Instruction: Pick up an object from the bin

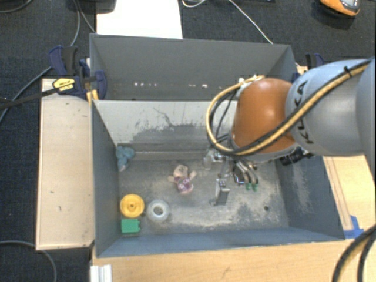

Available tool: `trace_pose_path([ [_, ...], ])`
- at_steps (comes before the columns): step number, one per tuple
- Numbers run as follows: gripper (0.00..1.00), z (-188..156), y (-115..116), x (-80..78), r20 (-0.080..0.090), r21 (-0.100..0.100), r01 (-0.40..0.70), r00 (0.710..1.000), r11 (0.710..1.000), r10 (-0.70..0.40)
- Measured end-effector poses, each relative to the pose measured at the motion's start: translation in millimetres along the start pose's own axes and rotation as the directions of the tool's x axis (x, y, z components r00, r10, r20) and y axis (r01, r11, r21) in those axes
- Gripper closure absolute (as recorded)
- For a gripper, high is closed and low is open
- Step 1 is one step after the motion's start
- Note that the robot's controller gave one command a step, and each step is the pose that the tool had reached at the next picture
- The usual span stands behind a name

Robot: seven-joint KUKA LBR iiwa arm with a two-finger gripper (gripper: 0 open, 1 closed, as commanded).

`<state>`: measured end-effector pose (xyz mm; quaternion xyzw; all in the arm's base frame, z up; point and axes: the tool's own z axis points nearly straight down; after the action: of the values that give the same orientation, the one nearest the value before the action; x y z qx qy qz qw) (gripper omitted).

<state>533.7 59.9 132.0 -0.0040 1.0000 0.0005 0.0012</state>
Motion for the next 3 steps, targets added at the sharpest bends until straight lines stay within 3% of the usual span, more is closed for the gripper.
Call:
trace_pose_path([
  [1, 0.0, 63.1, 54.7, -25.0, -0.002, -0.005, 0.392, 0.92, 0.92, -0.392],
  [2, 0.0, 11.7, 52.8, -18.5, 0.005, 0.0, 0.35, 0.937, 0.937, -0.35],
  [3, 0.0, 62.6, 55.4, -25.8, 0.002, -0.005, 0.39, 0.921, 0.921, -0.39],
])
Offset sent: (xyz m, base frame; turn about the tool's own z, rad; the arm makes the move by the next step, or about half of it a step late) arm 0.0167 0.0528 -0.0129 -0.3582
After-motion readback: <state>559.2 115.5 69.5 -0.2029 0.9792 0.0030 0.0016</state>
